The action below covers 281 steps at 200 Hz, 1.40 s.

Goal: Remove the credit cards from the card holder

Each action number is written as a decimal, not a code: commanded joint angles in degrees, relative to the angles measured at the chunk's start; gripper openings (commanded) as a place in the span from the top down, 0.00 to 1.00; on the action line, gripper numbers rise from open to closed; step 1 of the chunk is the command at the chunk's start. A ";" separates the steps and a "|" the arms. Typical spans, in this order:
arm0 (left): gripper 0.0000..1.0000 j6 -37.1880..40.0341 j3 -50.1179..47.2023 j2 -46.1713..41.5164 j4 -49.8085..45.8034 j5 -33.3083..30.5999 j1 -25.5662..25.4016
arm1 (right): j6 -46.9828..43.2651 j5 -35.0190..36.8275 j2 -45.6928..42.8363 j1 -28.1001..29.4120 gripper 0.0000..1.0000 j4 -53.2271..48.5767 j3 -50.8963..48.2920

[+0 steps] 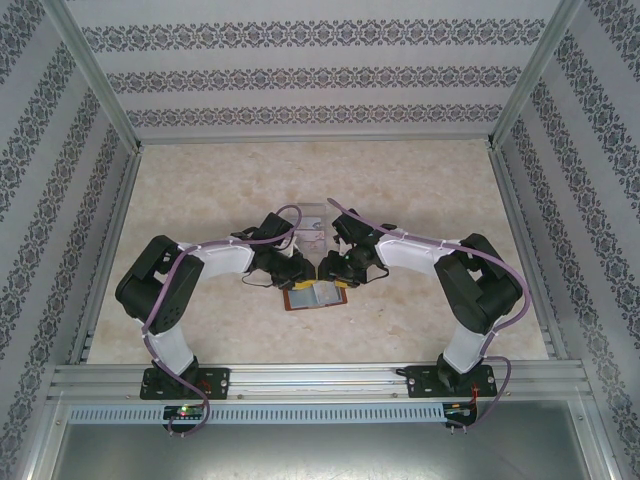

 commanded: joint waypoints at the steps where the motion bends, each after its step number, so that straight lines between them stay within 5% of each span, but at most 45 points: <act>1: 0.75 -0.95 -0.83 1.37 1.64 0.08 -0.90 | -0.83 -0.64 1.07 -0.19 0.53 0.08 -0.38; 74: 0.79 -4.90 -3.29 3.53 10.43 2.85 -0.90 | 0.16 -2.83 1.38 0.31 0.54 1.76 -0.52; 200: 0.96 -2.41 -3.32 1.16 5.93 1.19 -0.90 | -1.07 1.62 0.35 0.05 0.53 -2.63 -0.20; 281: 0.97 -0.71 -3.12 -1.10 2.54 0.74 -0.49 | -1.60 1.86 0.61 -0.01 0.53 -3.60 0.69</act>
